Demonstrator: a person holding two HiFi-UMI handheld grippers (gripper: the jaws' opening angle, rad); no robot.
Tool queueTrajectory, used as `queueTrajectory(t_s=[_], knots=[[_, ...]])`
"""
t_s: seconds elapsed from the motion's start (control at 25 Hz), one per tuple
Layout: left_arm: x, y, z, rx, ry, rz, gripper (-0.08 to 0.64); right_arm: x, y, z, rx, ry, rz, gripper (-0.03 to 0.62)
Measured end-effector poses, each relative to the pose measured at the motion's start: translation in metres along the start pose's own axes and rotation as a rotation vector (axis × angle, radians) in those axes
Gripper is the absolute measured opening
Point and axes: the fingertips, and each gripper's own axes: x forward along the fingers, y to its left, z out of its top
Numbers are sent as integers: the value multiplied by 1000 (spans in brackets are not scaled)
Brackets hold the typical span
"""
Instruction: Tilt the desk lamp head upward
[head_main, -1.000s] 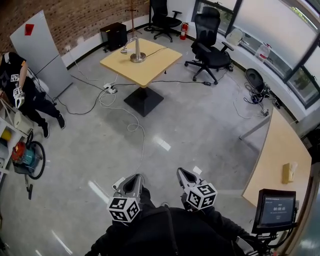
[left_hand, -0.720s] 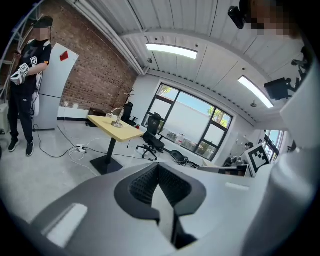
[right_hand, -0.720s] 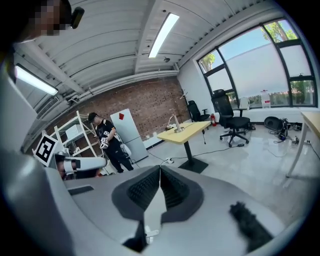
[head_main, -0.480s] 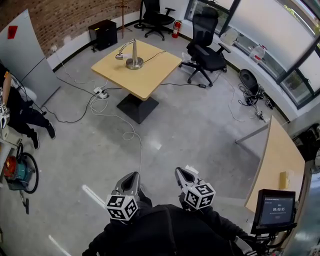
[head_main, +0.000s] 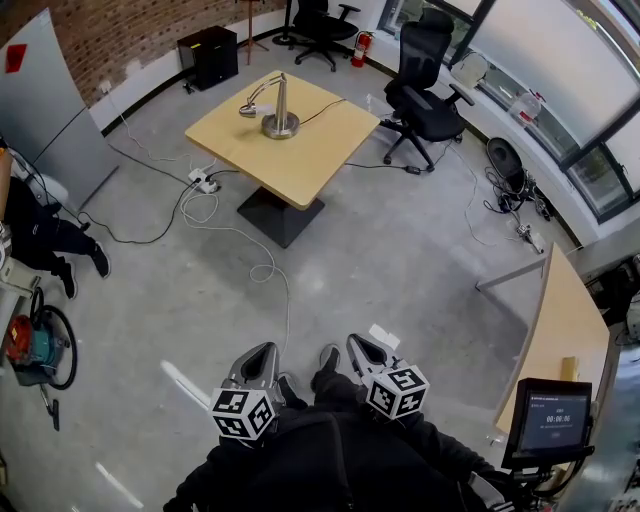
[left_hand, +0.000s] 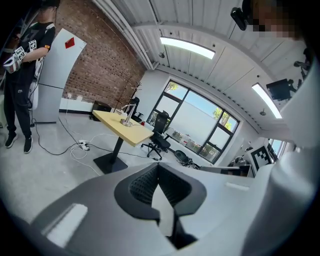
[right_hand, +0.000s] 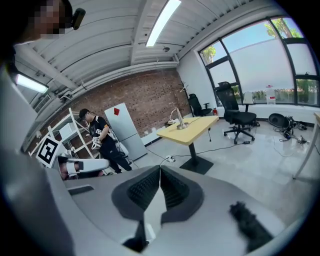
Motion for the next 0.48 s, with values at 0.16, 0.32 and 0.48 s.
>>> queueTrajectory(t_s=[0.16,0.32,0.48], knots=[[17,17,20,0,-12,38,6,31,-8,17,0,10,36,6],[39,36,45,3,-38,88,6,69,-19,44,-18,2,86,6],[73,41,76,17,-64,118,6,101,-39,79,-38,-2,129,6]])
